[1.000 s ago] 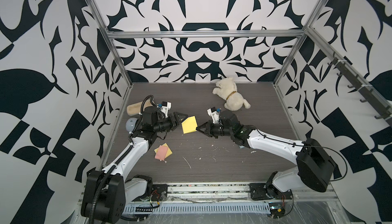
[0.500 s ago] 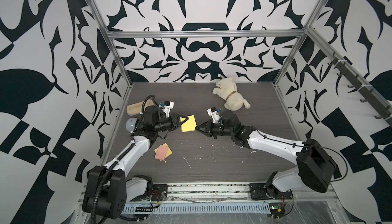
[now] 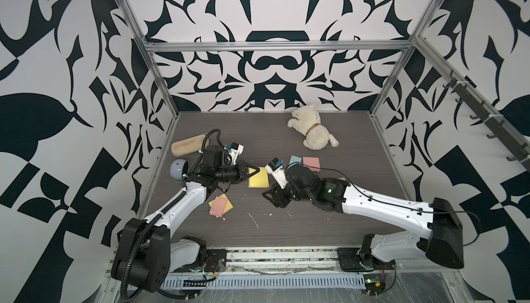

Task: Tear off pages from different memo pads
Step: Pick up the memo pad from the center of the board.

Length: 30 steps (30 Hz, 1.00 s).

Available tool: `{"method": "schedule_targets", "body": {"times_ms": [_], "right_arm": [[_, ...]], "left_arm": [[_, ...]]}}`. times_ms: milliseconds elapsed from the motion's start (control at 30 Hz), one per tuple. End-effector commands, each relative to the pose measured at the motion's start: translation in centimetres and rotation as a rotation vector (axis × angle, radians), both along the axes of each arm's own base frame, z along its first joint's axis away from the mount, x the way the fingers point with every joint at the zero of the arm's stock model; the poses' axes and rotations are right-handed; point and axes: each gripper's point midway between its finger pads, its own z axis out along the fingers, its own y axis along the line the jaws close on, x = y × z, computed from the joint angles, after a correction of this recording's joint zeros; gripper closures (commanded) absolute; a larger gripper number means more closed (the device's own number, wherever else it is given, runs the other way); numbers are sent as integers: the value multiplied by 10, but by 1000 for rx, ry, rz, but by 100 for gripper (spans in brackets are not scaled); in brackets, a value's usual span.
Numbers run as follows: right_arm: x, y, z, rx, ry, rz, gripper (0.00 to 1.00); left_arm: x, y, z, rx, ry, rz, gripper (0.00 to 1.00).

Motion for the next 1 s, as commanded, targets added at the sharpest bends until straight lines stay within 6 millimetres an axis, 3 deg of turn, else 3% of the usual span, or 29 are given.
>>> {"method": "schedule_targets", "body": {"times_ms": [0, 100, 367, 667, 833, 967], "right_arm": [[14, 2, 8, -111, -184, 35, 41], [15, 9, 8, -134, -202, 39, 40], [26, 6, 7, -160, -237, -18, 37], [28, 8, 4, -166, -229, -25, 47], [22, 6, -3, -215, -241, 17, 39], [26, 3, -7, -247, -254, -2, 40]], "left_arm": [[-5, -7, -1, 30, -35, -30, 100], [-11, -13, -3, 31, -32, -48, 100], [-23, -23, -7, 36, -28, -93, 100], [-26, -29, -9, 39, -26, -116, 100], [-27, -28, -12, 45, -23, -116, 100], [-28, -28, -12, 46, -23, -117, 100]]}}
